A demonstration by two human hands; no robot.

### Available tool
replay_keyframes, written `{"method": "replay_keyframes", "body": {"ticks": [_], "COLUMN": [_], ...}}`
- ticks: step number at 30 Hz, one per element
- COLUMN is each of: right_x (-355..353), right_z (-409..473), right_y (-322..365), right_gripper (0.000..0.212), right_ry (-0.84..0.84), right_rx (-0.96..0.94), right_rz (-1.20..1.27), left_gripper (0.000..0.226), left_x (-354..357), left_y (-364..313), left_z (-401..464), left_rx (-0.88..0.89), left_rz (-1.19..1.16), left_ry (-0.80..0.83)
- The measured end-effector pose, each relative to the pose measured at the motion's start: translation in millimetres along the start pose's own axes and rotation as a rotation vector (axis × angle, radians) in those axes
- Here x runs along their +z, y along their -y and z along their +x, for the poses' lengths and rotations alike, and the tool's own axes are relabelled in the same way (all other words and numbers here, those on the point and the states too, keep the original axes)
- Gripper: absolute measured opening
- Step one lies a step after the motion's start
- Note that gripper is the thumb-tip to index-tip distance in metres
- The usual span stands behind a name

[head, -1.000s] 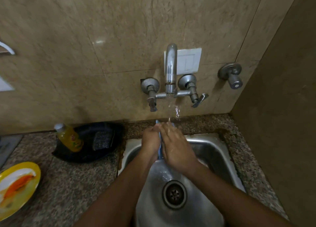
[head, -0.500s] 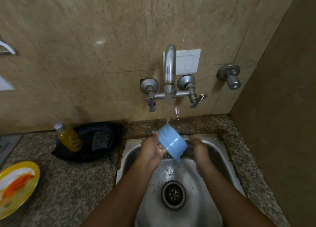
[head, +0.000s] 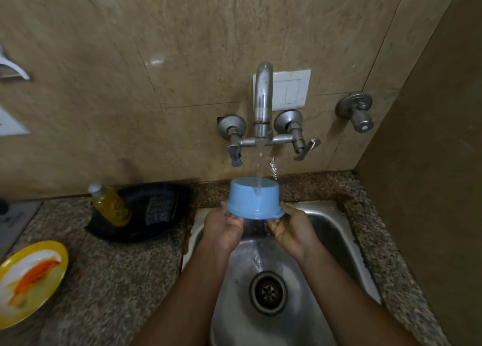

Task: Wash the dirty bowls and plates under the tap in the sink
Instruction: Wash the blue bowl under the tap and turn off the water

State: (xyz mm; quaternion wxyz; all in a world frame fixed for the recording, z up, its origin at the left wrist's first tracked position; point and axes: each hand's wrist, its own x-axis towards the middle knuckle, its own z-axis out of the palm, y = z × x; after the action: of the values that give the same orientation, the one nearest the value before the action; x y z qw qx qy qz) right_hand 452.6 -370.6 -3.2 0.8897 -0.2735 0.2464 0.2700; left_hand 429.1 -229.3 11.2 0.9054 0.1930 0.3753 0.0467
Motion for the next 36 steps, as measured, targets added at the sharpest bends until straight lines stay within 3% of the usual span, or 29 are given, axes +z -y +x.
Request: {"method": "replay_keyframes", "body": {"ticks": [11, 22, 27, 32, 36], "right_x": [7.6, 5.2, -4.9, -9.3, -12.4], "right_z": [-8.8, -11.2, -12.4, -14.0, -10.7], "right_y": [6.9, 5.3, 4.2, 6.9, 9.6], "right_gripper": [0.035, 0.039, 0.039, 0.04, 0.038], "right_ry": [0.133, 0.282, 0.35, 0.314, 0.195], "right_rx": [-0.054, -0.083, -0.1, -0.125, -0.12], "right_rz": [-0.004, -0.315, -0.385, -0.392, -0.373], "left_gripper": [0.039, 0.031, 0.038, 0.031, 0.045], "left_x": [-8.6, -30.6, -35.4, -30.4, -22.0], "left_y": [0.9, -5.1, -14.6, -17.4, -14.9], "left_z": [12.1, 12.8, 11.5, 7.5, 4.3], "left_rx": [-0.14, -0.115, -0.171, -0.159, -0.057], "left_rz": [-0.069, 0.03, 0.037, 0.084, 0.215], "left_ry": [0.029, 0.213, 0.274, 0.327, 0.313]}}
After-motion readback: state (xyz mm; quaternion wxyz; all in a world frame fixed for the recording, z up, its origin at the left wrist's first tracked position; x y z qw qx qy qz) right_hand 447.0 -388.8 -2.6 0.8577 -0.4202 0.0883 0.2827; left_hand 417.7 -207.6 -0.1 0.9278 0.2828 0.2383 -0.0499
